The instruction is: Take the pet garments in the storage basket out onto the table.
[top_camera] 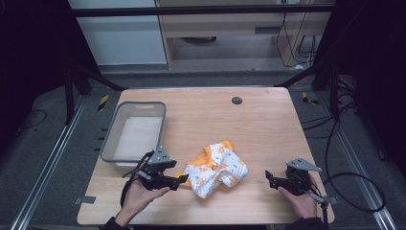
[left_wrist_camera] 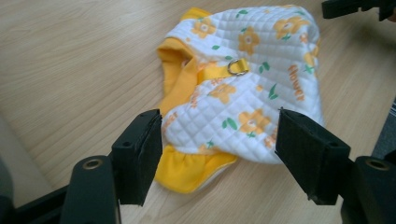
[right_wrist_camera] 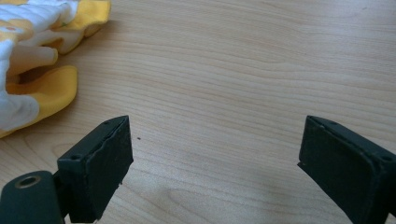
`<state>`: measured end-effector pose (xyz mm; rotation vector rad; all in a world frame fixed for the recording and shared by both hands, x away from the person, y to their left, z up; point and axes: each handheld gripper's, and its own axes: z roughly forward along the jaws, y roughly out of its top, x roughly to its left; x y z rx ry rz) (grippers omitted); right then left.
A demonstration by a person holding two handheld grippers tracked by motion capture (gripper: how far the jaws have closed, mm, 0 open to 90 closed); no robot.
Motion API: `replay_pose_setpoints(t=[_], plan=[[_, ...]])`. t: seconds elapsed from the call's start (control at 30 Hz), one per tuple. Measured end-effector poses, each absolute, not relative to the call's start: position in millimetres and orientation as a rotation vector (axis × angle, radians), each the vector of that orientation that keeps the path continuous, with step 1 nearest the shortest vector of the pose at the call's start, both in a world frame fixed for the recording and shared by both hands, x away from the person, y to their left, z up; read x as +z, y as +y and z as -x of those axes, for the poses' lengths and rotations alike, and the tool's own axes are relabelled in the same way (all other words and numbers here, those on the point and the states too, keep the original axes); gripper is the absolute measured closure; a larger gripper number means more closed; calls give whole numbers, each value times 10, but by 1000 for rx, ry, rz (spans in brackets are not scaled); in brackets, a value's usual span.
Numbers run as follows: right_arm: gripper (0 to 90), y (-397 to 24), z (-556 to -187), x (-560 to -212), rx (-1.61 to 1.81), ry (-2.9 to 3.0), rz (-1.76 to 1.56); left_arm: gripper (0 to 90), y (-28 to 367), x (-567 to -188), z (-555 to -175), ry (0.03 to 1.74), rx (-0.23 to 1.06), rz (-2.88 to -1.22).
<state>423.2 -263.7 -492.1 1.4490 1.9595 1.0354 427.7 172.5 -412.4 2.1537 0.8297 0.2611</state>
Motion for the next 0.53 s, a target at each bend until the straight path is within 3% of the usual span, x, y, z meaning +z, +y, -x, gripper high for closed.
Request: replay_pose_setpoints(t=[0.53], plan=[[95, -2630, -4214, -4926, 1025, 1969, -1440, 328, 2210, -4460, -4069, 978, 307, -2085]])
